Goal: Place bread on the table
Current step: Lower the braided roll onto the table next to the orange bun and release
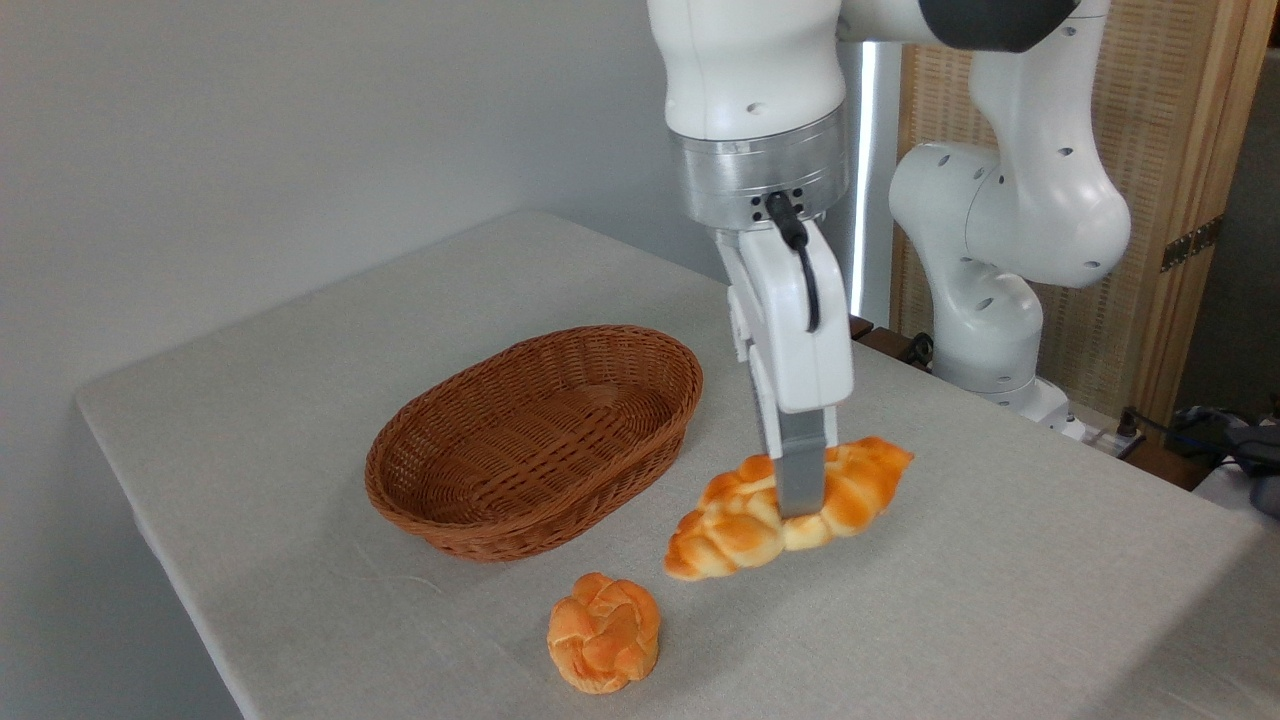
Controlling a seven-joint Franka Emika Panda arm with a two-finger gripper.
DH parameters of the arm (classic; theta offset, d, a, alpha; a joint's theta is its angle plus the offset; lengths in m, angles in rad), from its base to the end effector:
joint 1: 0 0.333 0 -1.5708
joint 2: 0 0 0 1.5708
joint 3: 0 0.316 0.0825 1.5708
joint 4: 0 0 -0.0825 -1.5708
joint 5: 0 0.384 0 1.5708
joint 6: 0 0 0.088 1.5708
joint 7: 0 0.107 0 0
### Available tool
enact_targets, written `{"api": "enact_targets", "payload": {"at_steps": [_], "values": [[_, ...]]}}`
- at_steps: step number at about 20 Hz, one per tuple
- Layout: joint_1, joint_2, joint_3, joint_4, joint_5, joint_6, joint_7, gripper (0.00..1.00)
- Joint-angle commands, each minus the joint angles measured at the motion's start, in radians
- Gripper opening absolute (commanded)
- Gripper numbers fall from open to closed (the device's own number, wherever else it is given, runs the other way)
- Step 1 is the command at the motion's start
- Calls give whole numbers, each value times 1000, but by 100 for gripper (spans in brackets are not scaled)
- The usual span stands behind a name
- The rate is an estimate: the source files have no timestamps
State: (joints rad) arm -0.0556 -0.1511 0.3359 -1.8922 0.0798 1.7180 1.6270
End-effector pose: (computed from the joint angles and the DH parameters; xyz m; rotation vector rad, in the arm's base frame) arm 0.4892 0.1584 0.5604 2.4318 -1.9745 -0.0654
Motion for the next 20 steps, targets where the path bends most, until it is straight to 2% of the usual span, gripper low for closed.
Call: {"api": "enact_targets", "payload": {"at_steps": [1,5,9,17,19,20], "values": [[-7,21,3,4,-2,41,-18,53],[-7,30,3,4,-2,46,-13,58],[-4,33,5,2,0,80,-6,71],[-4,36,12,2,-2,80,-7,78],[-4,36,12,2,-2,80,-7,85],[-4,36,12,2,-2,80,-7,86]]}}
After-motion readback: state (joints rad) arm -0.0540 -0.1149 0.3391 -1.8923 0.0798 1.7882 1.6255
